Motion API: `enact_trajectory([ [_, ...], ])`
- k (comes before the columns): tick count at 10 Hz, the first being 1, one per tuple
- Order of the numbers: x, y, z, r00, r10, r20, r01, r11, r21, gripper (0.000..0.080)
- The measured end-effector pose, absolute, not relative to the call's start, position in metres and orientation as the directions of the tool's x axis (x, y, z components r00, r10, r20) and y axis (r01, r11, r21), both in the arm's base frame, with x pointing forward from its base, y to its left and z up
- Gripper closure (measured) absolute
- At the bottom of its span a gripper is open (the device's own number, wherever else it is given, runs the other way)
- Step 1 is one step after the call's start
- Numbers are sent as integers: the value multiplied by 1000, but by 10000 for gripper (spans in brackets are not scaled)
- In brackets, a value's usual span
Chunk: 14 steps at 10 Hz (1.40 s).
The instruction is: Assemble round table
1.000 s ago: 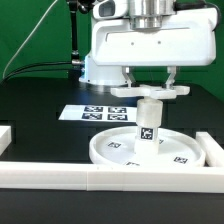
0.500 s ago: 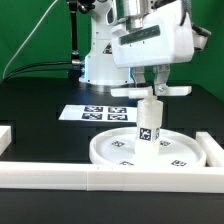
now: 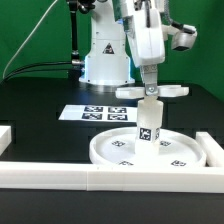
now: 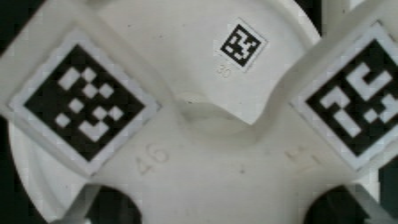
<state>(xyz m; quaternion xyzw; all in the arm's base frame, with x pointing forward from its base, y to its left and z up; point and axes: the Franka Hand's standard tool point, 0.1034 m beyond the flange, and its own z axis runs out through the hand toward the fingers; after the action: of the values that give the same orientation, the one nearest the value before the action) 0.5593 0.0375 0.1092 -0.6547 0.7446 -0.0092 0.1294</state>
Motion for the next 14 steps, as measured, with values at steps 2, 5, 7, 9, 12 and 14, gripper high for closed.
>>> enact_trajectory([
  [2, 559, 37, 109, -141, -972, -190, -970, 174, -169, 356],
  [5, 555, 36, 126, -54, -974, -218, -986, 87, -143, 169],
  [7, 551, 45, 142, -41, -965, -257, -990, 73, -117, 153],
  [9, 552, 46, 144, -9, -967, -256, -991, 43, -129, 150],
  [12, 549, 47, 143, 185, -955, -232, -978, -157, -135, 150],
  [14, 553, 52, 144, 429, -883, -188, -901, -405, -156, 150],
])
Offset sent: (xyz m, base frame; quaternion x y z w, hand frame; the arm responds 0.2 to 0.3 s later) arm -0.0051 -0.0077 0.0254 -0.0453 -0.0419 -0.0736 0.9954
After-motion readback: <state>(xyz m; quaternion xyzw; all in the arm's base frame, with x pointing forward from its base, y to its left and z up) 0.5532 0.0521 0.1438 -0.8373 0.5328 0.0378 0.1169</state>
